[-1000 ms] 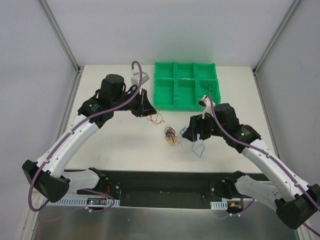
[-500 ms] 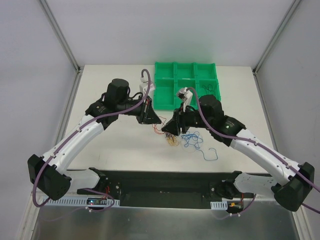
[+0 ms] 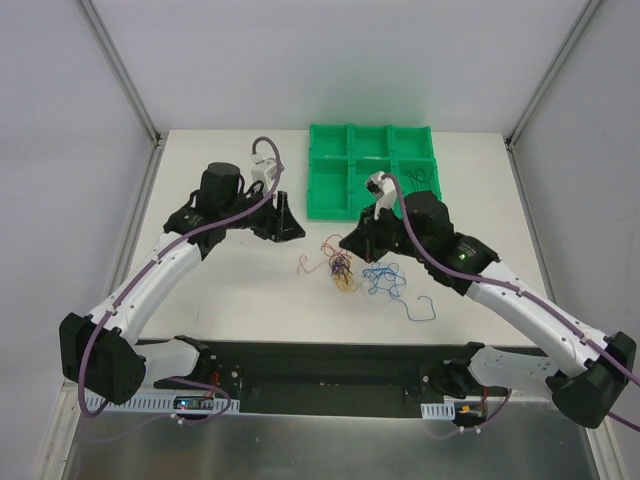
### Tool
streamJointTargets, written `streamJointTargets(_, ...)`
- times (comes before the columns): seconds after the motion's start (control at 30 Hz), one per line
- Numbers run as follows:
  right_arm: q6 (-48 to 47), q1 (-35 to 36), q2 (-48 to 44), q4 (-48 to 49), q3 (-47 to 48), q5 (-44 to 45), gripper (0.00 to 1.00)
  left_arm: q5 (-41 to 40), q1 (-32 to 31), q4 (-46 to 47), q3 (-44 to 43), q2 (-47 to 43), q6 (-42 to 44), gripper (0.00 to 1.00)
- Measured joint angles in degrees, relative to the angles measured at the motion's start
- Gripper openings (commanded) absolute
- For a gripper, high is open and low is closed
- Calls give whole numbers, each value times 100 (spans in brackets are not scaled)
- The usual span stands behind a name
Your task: Untangle the cables
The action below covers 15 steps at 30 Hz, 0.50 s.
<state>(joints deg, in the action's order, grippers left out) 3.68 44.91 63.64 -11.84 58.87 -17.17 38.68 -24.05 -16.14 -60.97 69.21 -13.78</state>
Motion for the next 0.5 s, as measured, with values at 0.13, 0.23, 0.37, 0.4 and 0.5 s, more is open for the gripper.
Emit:
streamJointTargets(0.13,15,-343,-20,-426,348,455,0,-531,337,-66,103,0,-66,78)
streamJointTargets(0.23,61,-1093,358,-564,933,529,0,-739,389,-61,131,-2,-52,81)
streamJointTargets(0.37,162,-1886,1106,-612,1812,352,0,-890,387,-70,229,-2,-24,82)
streamJointTargets(0.4,168,-2022,1281,-673,2028,313,1,-916,387,-72,247,-2,-15,82)
streamJointTargets(0.5,164,-2277,1690,-772,2623,269,0,-935,387,-85,264,-2,-9,83)
